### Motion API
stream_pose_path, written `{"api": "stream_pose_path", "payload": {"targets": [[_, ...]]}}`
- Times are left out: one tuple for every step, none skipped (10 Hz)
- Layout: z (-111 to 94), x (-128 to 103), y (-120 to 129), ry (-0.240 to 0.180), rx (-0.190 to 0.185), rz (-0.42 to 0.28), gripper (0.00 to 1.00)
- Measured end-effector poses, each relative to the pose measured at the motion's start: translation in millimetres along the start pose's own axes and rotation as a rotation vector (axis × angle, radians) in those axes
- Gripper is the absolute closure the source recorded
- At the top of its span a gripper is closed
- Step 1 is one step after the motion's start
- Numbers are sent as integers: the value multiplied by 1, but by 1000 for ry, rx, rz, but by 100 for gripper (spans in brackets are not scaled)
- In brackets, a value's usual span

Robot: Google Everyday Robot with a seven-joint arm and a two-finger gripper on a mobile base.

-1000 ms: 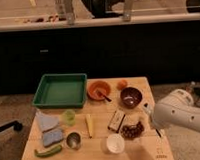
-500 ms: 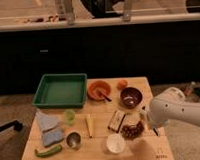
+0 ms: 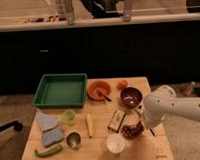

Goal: Place brush in table surface

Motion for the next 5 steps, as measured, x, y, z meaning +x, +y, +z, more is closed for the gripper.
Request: {"api": "stream_pose_path", "payload": {"targets": [[5,2,-1,-20,-6,-10,100],[9,3,-1,-38,-12,-17,100],[12,3,-2,-56,-19,-26,100],[17,5,-5,-74,-25,-38,100],[23,5,-6,-106,-41,-55,100]]}}
